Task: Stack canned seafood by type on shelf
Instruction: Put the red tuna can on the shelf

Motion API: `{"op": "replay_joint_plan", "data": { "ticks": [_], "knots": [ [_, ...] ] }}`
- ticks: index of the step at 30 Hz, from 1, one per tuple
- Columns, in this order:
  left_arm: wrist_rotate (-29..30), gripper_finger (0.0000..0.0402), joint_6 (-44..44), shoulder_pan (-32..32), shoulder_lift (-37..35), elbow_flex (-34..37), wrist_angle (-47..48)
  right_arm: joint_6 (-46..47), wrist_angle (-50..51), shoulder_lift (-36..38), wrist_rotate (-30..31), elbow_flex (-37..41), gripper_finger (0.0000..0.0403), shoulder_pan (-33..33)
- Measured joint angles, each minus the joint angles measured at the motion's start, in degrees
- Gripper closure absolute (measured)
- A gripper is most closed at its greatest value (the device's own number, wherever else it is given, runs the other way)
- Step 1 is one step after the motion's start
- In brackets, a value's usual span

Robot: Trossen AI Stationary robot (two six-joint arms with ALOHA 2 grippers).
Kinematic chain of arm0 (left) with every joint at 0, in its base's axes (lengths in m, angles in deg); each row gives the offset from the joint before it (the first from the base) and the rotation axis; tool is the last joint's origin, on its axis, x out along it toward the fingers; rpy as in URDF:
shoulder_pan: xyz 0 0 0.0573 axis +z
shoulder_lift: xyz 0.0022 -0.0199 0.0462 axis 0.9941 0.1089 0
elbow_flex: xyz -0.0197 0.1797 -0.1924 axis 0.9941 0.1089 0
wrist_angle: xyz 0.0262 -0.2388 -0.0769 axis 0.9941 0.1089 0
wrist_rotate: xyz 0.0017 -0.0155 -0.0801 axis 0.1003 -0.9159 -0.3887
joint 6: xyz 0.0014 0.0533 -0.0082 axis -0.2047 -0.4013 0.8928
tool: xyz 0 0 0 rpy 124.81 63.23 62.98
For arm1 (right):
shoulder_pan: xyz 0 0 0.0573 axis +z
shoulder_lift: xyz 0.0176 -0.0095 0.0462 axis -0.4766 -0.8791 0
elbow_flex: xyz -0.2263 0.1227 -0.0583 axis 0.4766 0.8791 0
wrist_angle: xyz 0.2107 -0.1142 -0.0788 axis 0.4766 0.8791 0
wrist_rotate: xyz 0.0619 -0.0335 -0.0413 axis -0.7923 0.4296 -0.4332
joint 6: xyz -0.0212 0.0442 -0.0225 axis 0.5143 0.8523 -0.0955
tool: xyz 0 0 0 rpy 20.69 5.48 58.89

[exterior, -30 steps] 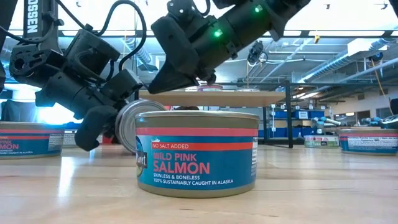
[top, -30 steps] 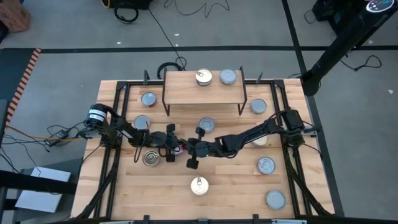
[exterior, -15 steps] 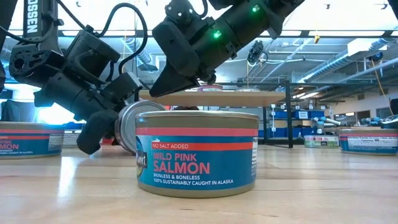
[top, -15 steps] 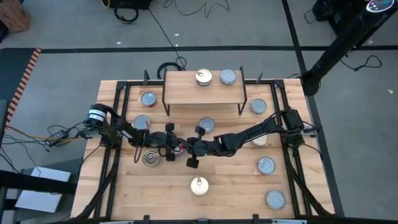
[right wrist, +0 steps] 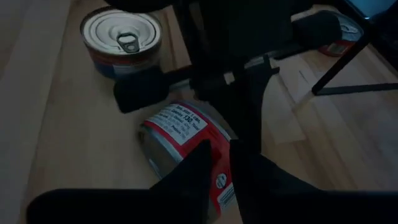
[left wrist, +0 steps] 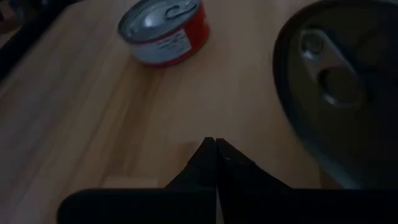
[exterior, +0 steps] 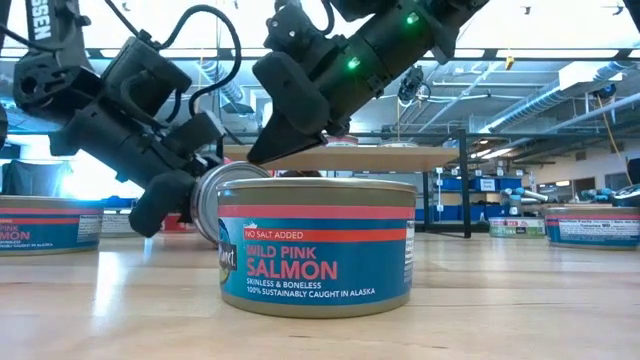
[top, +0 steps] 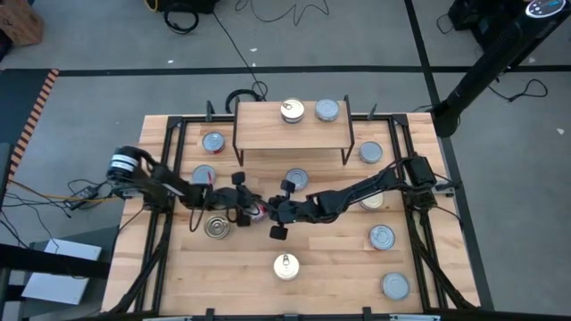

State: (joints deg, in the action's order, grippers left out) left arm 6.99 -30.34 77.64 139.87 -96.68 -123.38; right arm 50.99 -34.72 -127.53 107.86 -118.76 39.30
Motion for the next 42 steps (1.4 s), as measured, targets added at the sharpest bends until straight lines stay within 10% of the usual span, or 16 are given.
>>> {"op": "replay_joint_plan", "data": {
  "ticks": [21, 42],
  "knots": [
    [11.82, 0.0394, 17.12, -8.43, -26.0, -5.32, 30.51, 0.5, 14.6, 13.58, -0.7, 3.31, 0.0362, 0.5],
    [16.38, 0.0187, 30.61, -20.63, -15.4, -19.38, 44.75, 14.83, 7.54, 21.79, 11.33, 23.85, 0.038, 9.37]
  ]
}}
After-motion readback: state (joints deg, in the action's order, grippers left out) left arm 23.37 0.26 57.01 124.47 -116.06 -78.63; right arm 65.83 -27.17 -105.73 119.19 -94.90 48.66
